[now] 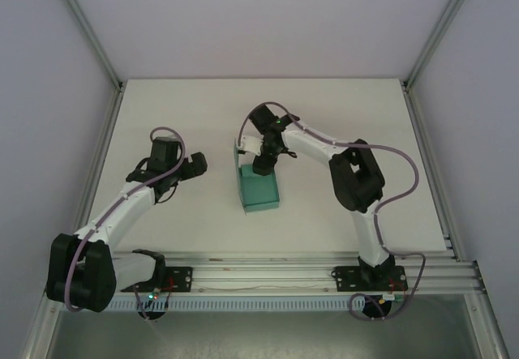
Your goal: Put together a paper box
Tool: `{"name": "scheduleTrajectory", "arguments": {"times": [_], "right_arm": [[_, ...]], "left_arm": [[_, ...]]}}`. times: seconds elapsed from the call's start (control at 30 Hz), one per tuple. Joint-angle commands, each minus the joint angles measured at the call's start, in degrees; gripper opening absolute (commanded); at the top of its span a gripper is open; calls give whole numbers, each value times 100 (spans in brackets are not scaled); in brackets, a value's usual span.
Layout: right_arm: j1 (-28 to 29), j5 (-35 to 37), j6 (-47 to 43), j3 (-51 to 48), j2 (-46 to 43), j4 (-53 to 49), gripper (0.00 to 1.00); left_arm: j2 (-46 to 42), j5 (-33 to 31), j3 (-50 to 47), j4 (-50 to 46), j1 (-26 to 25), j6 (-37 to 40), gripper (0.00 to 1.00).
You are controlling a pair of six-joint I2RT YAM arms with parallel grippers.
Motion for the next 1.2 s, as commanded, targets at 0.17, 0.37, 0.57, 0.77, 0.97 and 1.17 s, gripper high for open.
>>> {"name": "scheduleTrajectory", "arguments": {"times": [0.17, 0.37, 0.57, 0.77, 0.97, 1.17], "right_arm": [[-23, -116, -465, 456, 450, -262, 35], [-18, 12, -438, 658, 809, -359, 17], [-8, 176, -19, 631, 889, -238, 6], [95, 1321, 827, 307, 921, -30, 0], [457, 3364, 1571, -662, 937, 668, 0], [593, 3979, 1912, -900, 1123, 595, 2]], "left_arm": [[-4, 215, -64, 281, 56, -108, 100], [9, 337, -113, 359, 56, -35, 100], [7, 256, -103, 342, 52, -29, 100], [-32, 62, -66, 242, 56, -32, 100], [-248, -404, -29, -9, 56, -92, 100], [-409, -516, -48, -108, 56, -57, 100]]}}
